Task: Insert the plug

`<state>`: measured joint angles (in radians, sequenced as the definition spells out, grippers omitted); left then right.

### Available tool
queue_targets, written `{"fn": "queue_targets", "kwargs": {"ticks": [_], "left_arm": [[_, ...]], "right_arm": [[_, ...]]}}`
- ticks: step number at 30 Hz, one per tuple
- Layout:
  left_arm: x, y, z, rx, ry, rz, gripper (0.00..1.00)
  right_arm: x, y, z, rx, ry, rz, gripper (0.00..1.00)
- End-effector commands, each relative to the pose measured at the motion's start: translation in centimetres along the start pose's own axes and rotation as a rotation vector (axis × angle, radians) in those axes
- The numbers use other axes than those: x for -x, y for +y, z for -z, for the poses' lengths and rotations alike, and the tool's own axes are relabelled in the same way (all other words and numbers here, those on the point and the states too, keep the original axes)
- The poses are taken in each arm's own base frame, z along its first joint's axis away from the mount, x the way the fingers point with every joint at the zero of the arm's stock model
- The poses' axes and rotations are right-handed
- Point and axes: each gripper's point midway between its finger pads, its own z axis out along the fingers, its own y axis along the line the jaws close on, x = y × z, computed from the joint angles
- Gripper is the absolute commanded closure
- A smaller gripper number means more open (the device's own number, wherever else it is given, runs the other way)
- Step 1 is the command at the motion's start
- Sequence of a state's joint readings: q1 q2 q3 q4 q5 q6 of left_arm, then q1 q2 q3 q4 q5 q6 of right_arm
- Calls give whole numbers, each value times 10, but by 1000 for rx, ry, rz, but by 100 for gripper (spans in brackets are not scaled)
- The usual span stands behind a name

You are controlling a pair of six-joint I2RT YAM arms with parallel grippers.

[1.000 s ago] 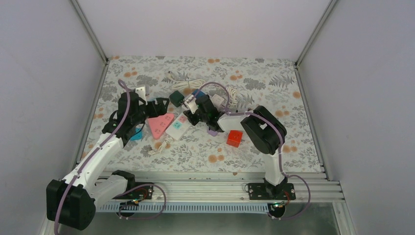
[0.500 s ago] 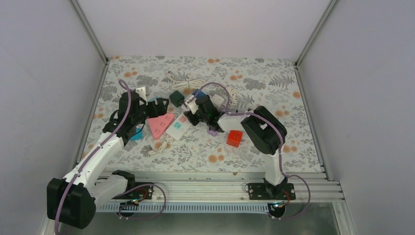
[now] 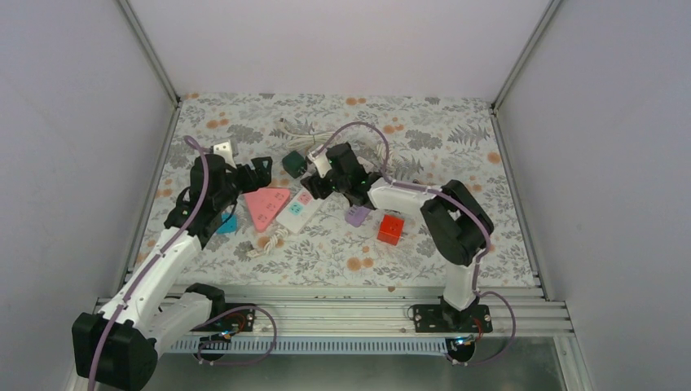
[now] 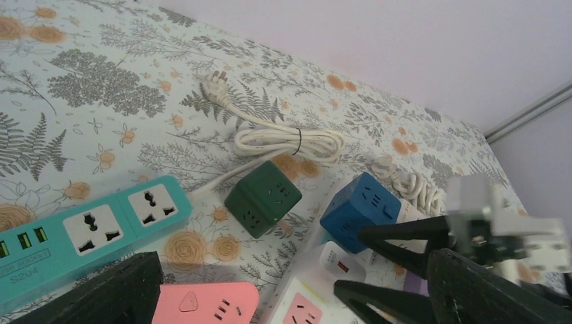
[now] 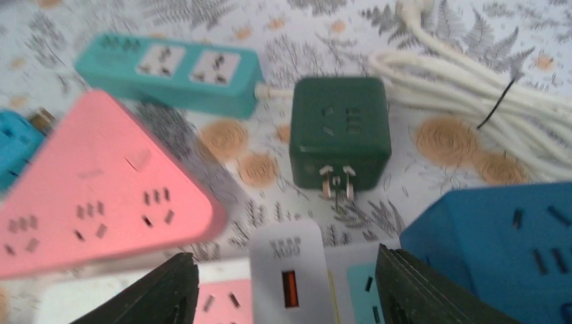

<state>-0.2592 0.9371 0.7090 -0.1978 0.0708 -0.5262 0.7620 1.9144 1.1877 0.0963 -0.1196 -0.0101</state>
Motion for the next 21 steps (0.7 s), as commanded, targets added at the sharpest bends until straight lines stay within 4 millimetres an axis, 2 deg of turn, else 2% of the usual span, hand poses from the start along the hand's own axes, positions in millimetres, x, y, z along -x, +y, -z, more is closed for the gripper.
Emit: {"fn": "queue_targets", "kwargs": {"ticks": [1, 7, 10, 17, 21], "left_arm": [[9, -2, -1, 1, -23, 3, 3], [3, -4, -6, -17, 9, 5, 2], [0, -3, -7, -12, 16, 5, 2], [-3, -8, -8, -45, 29, -7, 3], [-4, -6, -9, -38, 35, -7, 3]], "right_arm": [[25, 1, 15, 25, -41, -67, 34], [9, -3, -3, 15, 33, -82, 45], [7, -1, -10, 30, 47, -66, 54], [-8, -8, -22, -4, 100, -47, 60], [-21, -6, -25, 7, 122, -41, 75]]}}
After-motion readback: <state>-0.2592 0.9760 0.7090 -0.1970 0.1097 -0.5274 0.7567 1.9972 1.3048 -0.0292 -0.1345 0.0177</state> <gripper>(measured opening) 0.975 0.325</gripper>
